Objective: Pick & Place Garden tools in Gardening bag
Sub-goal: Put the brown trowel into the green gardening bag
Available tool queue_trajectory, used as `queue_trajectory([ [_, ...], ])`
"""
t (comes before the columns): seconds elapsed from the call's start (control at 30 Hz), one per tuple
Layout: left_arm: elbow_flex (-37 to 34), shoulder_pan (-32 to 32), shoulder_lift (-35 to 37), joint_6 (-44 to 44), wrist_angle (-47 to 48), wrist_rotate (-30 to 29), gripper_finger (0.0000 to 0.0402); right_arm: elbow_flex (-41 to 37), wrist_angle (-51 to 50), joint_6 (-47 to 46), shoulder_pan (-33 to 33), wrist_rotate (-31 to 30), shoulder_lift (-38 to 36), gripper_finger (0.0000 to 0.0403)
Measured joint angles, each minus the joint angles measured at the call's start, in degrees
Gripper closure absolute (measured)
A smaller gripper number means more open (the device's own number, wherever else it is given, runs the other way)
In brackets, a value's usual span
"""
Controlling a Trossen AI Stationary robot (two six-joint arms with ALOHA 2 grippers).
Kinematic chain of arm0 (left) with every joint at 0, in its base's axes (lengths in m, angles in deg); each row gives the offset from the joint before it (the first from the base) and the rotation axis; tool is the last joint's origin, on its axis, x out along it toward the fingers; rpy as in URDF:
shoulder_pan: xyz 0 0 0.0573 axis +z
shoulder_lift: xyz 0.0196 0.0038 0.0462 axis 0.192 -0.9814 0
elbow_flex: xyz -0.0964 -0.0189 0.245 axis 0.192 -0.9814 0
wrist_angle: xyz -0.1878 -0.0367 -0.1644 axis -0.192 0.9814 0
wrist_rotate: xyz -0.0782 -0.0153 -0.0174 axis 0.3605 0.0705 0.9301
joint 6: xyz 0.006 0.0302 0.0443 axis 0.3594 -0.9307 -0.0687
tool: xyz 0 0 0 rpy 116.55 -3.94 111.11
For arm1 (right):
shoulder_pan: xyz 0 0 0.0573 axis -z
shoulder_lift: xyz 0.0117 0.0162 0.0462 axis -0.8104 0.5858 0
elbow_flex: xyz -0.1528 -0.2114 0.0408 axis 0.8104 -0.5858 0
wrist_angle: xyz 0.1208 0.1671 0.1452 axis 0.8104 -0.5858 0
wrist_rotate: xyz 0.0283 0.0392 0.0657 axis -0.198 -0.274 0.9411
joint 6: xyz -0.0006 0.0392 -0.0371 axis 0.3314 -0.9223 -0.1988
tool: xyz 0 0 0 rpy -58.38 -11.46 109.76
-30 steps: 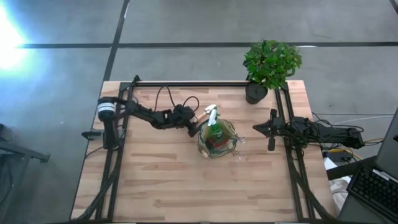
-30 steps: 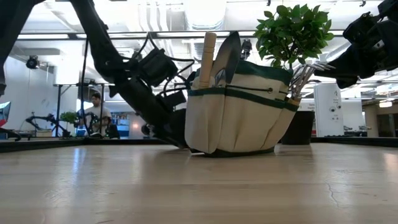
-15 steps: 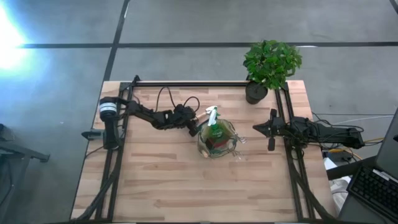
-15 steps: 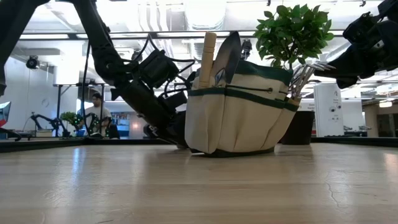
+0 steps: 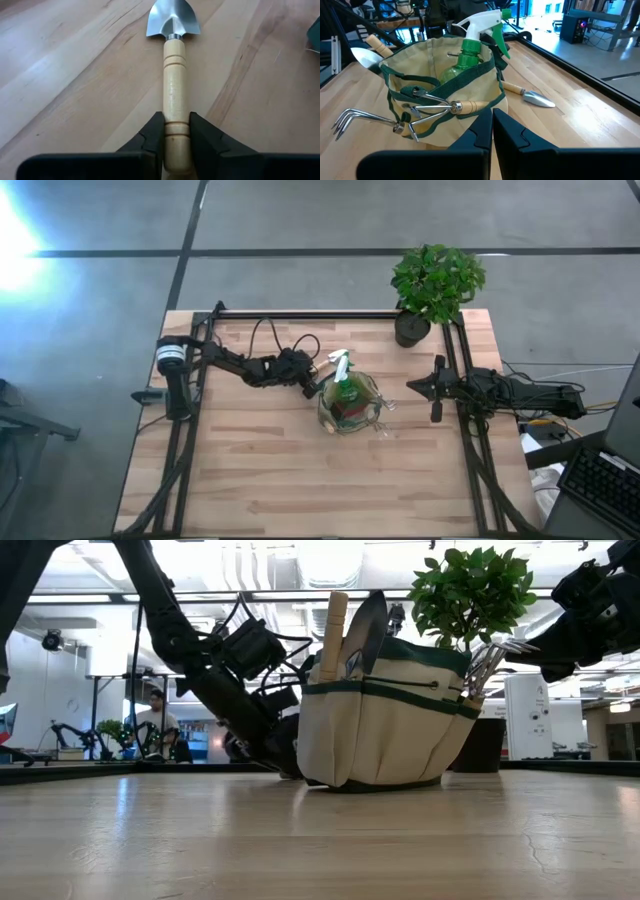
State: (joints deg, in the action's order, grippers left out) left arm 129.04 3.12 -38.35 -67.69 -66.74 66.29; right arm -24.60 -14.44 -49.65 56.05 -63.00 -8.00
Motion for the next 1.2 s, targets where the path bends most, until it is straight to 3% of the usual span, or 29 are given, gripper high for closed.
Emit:
queue_trajectory([
  [0.23, -0.19, -0.03, 2.12, 1.17, 2.08, 0.64, 0.0335, 0.0, 0.0, 0.0, -0.01, 0.0, 0.0, 0.0394],
  [0.57, -0.63, -0.82, 10.67, 4.16, 17.13, 1.15, 0.0335, -0.01, 0.0, 0.01, -0.02, 0.0, 0.0, 0.0394],
  [1.2, -0.41, -8.8, 25.18, 8.12, 20.9, -15.87, 0.0335, 0.0, 0.0, 0.02, 0.0, 0.0, -0.02, 0.0394],
])
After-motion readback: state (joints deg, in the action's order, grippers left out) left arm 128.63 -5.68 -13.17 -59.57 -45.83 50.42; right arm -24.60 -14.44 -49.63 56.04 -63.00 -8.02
